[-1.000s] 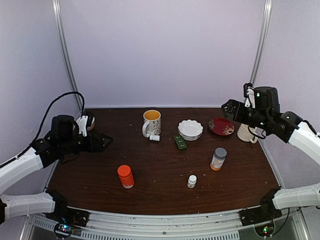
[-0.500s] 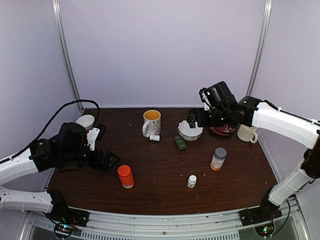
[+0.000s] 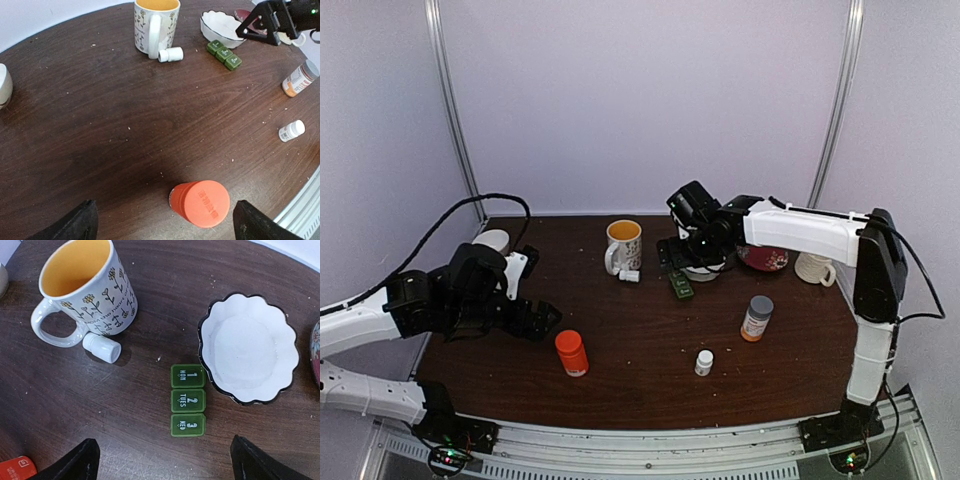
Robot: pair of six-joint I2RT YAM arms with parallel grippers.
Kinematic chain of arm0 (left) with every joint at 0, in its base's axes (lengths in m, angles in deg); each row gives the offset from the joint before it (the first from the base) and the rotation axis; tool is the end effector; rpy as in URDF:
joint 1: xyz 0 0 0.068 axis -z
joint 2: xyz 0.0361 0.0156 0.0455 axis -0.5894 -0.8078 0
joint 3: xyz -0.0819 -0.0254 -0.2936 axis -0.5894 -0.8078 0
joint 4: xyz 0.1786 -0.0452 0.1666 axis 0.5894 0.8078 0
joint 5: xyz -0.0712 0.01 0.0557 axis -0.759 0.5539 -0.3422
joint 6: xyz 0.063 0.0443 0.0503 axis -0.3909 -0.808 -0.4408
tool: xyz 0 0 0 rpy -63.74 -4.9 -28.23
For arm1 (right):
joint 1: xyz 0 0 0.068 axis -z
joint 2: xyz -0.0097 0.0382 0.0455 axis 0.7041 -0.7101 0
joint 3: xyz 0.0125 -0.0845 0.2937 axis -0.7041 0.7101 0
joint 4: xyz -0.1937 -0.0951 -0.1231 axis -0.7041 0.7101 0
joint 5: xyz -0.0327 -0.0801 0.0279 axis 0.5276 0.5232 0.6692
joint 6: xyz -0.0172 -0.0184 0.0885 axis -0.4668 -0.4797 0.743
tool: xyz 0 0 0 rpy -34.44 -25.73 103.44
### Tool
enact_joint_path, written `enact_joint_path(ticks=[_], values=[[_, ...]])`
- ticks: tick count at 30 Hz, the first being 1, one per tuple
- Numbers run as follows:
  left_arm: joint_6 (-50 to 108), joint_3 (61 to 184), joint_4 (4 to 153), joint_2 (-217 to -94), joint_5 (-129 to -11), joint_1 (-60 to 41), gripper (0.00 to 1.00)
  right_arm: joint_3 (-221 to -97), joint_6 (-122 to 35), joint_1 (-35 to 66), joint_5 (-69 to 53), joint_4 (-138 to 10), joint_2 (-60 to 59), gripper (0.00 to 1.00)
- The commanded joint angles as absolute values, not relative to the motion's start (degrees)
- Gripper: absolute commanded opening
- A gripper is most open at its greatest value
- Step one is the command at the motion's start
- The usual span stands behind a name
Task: Sort the pills into containers
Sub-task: Pick up the pill container from the center of the board.
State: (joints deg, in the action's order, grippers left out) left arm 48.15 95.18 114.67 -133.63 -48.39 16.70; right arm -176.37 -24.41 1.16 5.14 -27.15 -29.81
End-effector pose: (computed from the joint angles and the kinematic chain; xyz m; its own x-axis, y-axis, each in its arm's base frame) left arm 0.1320 -0.1420 0.2719 -0.7005 0.0904 -0.7079 0.3593 0.9017 -0.2405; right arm 0.3328 0.3056 0.2567 -0.8099 -0.1709 -0.5611 -0.3215 0.9294 0.1811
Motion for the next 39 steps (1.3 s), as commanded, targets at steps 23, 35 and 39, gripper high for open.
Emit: enact_joint_path(ticks=[23, 35, 39], values=[[45.1, 101.7, 111.9, -130.9, -43.0, 7.6, 0.98, -182.6, -22.0, 5.9, -0.2, -23.6, -45.3, 0.75], [43.1, 104.6, 110.7, -133.5, -43.1, 7.6, 0.97, -184.3, -22.5, 5.6, 1.3, -22.2, -48.4, 0.64], [43.5, 106.5, 112.4, -134.8, -43.6, 7.4, 0.97, -185.6, -23.1, 5.3, 2.1, -20.8, -49.4, 0.59]])
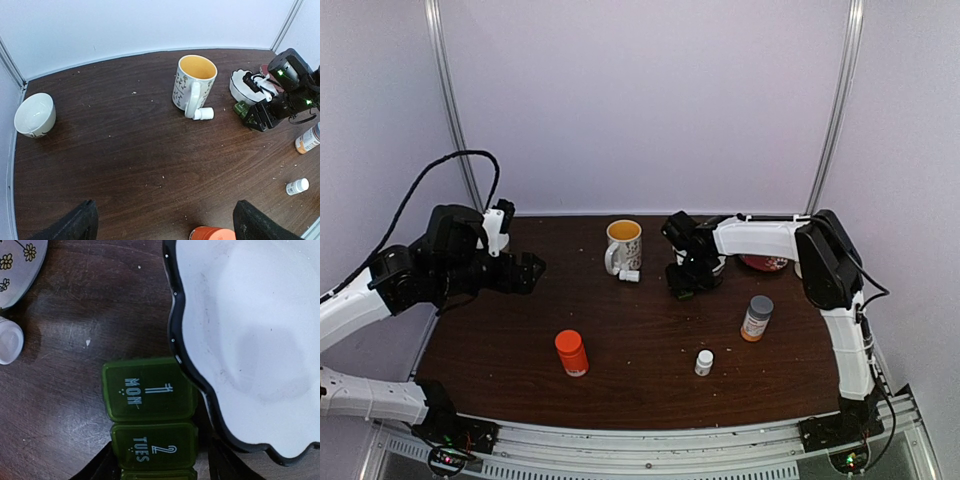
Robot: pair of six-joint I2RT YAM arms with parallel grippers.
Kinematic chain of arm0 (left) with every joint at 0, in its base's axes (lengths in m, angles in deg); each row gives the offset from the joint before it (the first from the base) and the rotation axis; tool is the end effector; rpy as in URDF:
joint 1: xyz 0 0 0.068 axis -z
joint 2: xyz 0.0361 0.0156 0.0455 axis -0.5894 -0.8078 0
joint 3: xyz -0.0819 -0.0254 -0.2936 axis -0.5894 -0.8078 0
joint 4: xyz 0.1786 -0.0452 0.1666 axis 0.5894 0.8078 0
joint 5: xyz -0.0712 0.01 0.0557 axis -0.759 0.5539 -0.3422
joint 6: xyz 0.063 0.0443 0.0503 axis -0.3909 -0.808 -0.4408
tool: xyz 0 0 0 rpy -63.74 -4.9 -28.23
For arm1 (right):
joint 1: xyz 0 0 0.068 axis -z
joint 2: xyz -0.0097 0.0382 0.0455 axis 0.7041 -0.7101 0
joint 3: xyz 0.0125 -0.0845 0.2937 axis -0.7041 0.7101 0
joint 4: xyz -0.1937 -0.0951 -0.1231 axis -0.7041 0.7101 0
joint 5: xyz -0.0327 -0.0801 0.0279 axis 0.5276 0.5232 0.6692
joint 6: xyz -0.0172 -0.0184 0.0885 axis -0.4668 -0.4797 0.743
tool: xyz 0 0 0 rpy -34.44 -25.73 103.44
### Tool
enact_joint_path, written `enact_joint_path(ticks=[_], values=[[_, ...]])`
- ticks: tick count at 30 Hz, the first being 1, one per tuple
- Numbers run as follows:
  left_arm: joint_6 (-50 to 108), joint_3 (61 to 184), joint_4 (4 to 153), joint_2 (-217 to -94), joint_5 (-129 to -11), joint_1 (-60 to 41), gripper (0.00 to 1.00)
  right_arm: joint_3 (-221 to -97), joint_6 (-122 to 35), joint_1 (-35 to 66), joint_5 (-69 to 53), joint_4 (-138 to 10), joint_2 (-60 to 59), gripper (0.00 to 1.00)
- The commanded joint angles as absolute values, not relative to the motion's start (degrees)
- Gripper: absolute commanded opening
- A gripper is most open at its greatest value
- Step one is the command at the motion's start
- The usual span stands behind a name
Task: Sort the pills into containers
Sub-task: Pick up the pill container from the center of the board, then pass from the right arm to the left
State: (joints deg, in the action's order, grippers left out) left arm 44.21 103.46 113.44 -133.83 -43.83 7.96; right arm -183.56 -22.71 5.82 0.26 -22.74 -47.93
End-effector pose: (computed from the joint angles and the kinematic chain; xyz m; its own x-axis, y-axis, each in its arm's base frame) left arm 0.1630 -0.1221 0.3263 -0.5726 -0.0514 -0.8182 0.2387 0.9444 -0.2263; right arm 0.3826 0.3076 0.1460 -0.9353 -0.1599 -0.3157 -0.2149 0.9654 0.1478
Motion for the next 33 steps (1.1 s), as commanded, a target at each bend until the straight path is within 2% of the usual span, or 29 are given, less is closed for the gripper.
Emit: enact_joint_path(ticks=[1, 9, 15, 20, 25, 33], values=[[43.5, 107.0, 112.6, -134.9, -43.6, 7.5, 0.98, -185.8, -23.2, 5.3, 2.4, -20.5, -49.5, 0.58], [45.0, 108.8, 113.4, -135.5, -45.9, 7.1, 0.98, -183.9, -24.1, 5.0, 0.6, -21.5, -45.2, 0.47], [48.2, 108.4, 109.1, -137.2, -56.5, 7.1, 0.97, -175.7, -24.5, 3.7, -7.7, -28.4, -35.2, 0.47], [52.4, 105.7, 98.3, -139.3, -65.6, 7.1, 0.97, -164.2, -22.6, 3.3, -19.2, -39.3, -25.0, 0.48], [54.4, 108.0, 92.0, -144.7, -70.7, 7.1, 0.97, -156.8, -19.6, 2.9, -29.0, -50.7, -18.0, 0.48], [57.7, 110.1, 87.0, -150.4, -74.1, 7.1, 0.98, -154.4, -16.3, 2.7, -30.5, -52.2, -14.9, 0.46]])
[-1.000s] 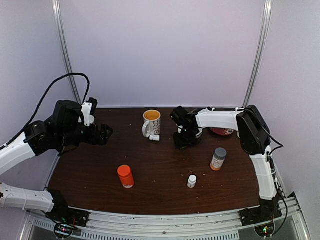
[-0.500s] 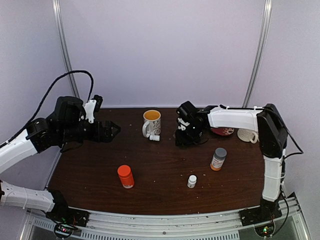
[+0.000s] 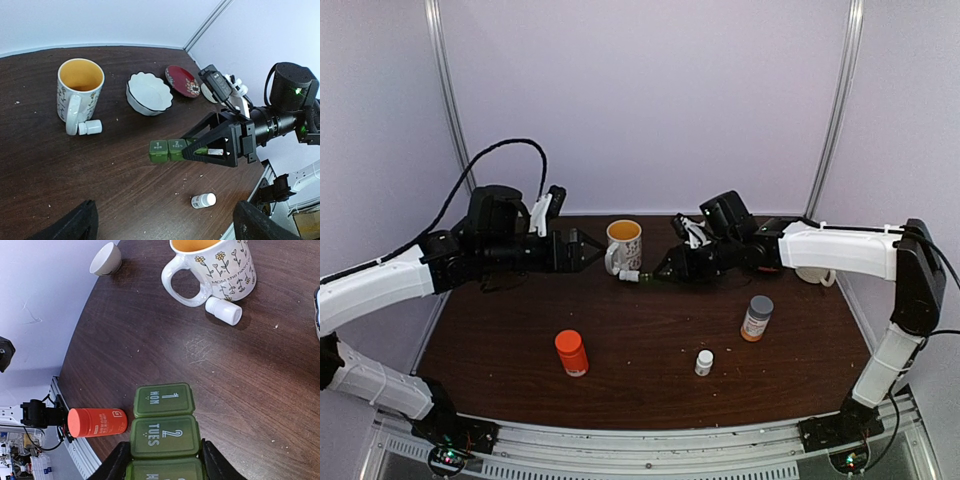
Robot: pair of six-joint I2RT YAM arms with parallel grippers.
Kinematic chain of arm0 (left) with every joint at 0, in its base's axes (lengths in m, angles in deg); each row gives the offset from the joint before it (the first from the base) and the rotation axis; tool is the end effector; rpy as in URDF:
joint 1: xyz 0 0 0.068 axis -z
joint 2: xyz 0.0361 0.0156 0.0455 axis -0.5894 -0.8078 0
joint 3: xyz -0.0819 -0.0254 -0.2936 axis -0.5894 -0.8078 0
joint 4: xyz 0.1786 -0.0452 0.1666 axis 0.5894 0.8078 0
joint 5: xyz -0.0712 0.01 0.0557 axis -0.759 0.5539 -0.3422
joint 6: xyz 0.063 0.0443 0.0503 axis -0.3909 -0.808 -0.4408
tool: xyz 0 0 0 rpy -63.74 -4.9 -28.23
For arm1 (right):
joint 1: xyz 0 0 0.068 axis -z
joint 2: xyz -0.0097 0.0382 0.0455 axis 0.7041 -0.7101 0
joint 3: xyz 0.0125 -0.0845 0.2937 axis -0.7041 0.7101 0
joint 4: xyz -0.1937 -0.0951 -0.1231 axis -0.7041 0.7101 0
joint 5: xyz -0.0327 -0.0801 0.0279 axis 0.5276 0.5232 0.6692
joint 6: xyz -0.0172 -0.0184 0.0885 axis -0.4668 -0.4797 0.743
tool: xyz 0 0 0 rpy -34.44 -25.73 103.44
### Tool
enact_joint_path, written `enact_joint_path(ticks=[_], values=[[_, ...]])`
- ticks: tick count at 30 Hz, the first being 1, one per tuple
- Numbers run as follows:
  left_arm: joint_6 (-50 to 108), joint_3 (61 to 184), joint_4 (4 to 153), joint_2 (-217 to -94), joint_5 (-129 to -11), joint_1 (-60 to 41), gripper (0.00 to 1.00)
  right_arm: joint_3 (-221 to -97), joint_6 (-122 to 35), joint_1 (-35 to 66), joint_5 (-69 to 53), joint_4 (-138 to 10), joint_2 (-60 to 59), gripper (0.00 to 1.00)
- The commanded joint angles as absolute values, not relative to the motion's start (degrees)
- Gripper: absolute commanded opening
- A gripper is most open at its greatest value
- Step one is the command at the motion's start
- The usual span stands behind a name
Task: Sort the pills into containers
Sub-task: Pass from the right arm to the left
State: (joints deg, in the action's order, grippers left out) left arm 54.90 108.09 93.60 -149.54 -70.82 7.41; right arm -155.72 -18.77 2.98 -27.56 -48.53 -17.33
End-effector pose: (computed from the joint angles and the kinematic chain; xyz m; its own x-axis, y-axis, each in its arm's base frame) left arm 0.2049 -0.2122 0.3384 -0.7223 -0.1522 -0.6746 0.4271 0.6690 -0.6083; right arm 0.2771 0.2979 0.2681 -0.8615 -0.1437 -0.4870 -0.4666 0.6024 0.6476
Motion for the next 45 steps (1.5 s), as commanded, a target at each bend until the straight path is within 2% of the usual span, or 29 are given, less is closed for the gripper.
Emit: enact_joint_path(ticks=[1, 10, 15, 20, 27, 35, 43, 45], values=[[58.3, 109.9, 86.3, -150.6, -74.3, 7.1, 0.98, -154.1, -15.9, 2.7, -30.7, -52.5, -14.5, 0.45], [65.8, 106.5, 75.7, -152.0, -76.5, 7.0, 0.97, -150.2, -8.5, 2.4, -33.1, -61.9, -8.4, 0.45], [69.6, 106.7, 76.2, -154.4, -76.5, 6.0, 0.97, -150.3, -12.9, 0.9, -28.8, -58.8, -5.9, 0.45], [74.2, 107.0, 75.4, -156.0, -75.7, 5.9, 0.98, -147.4, -14.0, -1.1, -27.9, -63.7, -2.2, 0.45], [91.2, 107.5, 67.0, -158.8, -81.8, 5.9, 0.98, -145.8, -19.8, -3.9, -23.2, -67.4, 0.4, 0.45], [105.1, 109.2, 70.9, -160.3, -85.1, 5.9, 0.98, -145.7, -24.7, -6.1, -18.4, -69.9, 0.4, 0.45], [109.0, 107.8, 67.0, -160.4, -86.7, 5.9, 0.85, -148.6, -26.9, -7.1, -17.6, -70.0, -3.2, 0.46], [109.4, 107.1, 66.4, -159.8, -85.8, 5.8, 0.78, -148.6, -27.0, -7.2, -17.9, -71.2, -4.0, 0.46]])
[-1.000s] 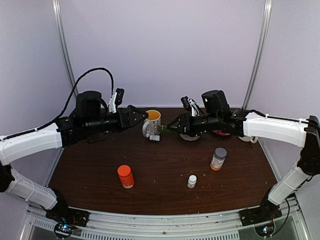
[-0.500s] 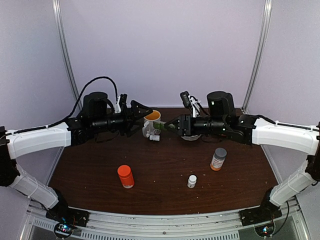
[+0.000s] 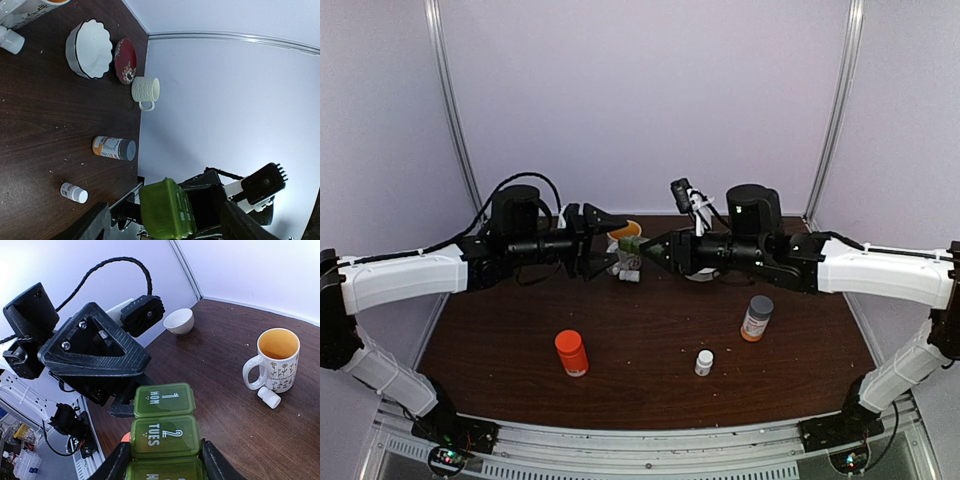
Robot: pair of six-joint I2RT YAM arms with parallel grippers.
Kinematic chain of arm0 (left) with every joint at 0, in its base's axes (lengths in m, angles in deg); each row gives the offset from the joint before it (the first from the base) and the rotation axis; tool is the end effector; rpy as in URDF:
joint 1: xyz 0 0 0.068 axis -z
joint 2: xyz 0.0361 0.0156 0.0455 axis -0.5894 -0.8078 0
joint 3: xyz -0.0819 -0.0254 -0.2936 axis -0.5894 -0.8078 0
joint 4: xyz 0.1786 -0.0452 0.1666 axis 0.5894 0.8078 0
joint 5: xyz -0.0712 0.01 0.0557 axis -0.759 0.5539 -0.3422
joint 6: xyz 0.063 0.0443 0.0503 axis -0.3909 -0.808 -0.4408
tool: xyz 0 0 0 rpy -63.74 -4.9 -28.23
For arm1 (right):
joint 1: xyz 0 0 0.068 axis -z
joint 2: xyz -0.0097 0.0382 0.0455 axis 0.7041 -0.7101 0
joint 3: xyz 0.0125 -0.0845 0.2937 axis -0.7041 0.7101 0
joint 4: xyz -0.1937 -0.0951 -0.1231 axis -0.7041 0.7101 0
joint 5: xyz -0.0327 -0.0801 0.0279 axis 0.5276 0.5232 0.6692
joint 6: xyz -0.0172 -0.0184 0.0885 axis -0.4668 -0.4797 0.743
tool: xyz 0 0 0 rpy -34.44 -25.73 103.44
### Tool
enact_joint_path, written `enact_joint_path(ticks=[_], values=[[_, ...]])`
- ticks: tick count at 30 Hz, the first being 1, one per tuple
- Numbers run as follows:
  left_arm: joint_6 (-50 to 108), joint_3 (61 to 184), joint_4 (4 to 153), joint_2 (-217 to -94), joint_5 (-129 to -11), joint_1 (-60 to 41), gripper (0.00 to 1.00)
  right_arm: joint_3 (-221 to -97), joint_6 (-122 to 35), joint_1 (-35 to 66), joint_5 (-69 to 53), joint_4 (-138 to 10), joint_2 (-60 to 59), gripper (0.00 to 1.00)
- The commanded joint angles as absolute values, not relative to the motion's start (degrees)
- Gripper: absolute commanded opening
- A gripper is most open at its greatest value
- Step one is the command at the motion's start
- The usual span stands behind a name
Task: Sort the pills into containers
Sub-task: Pass from the right arm to the left
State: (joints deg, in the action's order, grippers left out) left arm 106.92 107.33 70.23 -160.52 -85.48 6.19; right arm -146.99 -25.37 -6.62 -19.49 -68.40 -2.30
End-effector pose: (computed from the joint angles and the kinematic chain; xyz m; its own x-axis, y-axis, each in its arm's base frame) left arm 0.2380 -0.2612 0.3356 -0.9039 -0.4178 0.0919 -0.1711 0.1562 -0.9728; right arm 0.2077 0.3029 0.3521 -0.5396 -0.0355 -0.8412 -0.7791 0.3998 0.4829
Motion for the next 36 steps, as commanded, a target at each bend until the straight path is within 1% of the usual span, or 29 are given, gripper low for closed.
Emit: enact_joint_path(ticks=[1, 5, 10, 14, 15, 19, 20, 23, 26, 28, 31, 36], values=[[109.4, 106.8, 66.6, -159.6, -85.2, 5.9, 0.76, -148.9, -26.9, -7.2, -17.9, -71.5, -4.5, 0.45], [109.2, 106.7, 67.3, -159.3, -84.7, 5.9, 0.74, -149.5, -27.0, -7.7, -17.8, -72.2, -5.9, 0.45], [109.3, 106.4, 68.4, -159.5, -84.5, 5.9, 0.77, -149.5, -27.1, -8.6, -16.9, -73.5, -6.6, 0.45], [109.4, 106.2, 68.6, -159.5, -84.3, 5.9, 0.76, -149.9, -28.2, -9.6, -16.1, -73.2, -7.0, 0.45], [109.4, 106.1, 68.4, -159.5, -84.2, 5.9, 0.72, -149.9, -28.5, -9.9, -16.0, -73.2, -7.1, 0.46], [109.2, 105.6, 67.3, -159.4, -83.5, 5.9, 0.42, -150.7, -29.6, -10.6, -15.9, -71.3, -7.6, 0.47], [109.0, 105.6, 67.5, -159.3, -83.2, 5.9, 0.38, -150.7, -29.7, -10.6, -15.9, -71.0, -7.7, 0.47], [107.0, 106.4, 69.6, -158.7, -82.0, 5.9, 0.30, -150.4, -29.8, -10.8, -15.8, -70.0, -7.7, 0.50], [102.6, 108.6, 75.2, -158.2, -80.2, 5.9, 0.28, -151.2, -30.1, -10.8, -15.7, -67.2, -8.1, 0.54], [99.0, 110.5, 79.4, -158.2, -78.9, 5.9, 0.28, -152.5, -30.1, -10.8, -15.7, -64.2, -8.7, 0.63], [93.4, 113.4, 87.4, -158.8, -76.8, 5.9, 0.28, -153.2, -29.1, -10.8, -16.0, -61.4, -8.7, 0.72], [85.5, 119.6, 97.5, -161.4, -74.7, 5.9, 0.27, -156.0, -28.0, -10.8, -17.8, -56.0, -9.3, 0.77]])
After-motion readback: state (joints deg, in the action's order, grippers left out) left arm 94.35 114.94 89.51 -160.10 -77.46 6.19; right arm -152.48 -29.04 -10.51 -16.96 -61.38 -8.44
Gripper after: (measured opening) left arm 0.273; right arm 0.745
